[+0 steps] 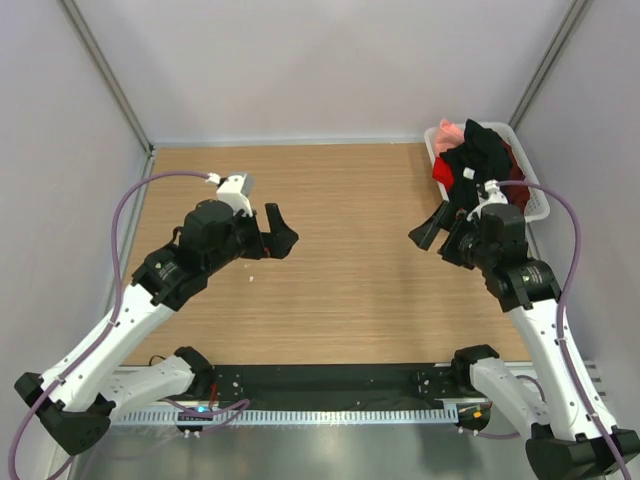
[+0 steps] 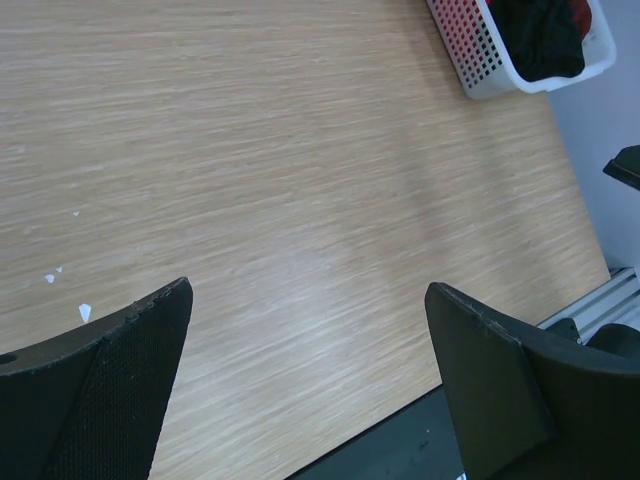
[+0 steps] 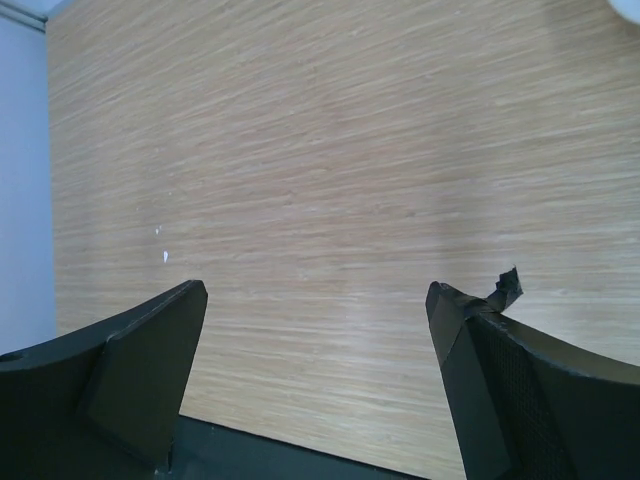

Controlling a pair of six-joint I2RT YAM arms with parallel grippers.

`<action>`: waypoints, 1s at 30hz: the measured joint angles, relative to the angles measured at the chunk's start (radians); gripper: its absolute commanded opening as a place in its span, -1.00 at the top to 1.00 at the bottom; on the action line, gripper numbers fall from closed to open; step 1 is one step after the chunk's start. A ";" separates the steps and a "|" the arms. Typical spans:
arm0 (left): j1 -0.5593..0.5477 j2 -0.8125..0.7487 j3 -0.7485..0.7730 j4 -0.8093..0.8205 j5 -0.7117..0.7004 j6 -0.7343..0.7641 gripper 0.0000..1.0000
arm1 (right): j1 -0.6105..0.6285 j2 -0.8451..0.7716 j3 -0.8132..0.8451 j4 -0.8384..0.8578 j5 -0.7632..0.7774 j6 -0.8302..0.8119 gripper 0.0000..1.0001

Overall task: Fold and stack the t-shirts
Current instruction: Grab the tshirt from the pile

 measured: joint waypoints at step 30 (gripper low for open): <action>0.008 0.183 -0.017 -0.063 -0.134 0.127 -0.98 | -0.370 0.748 0.293 0.190 0.260 -0.026 -0.52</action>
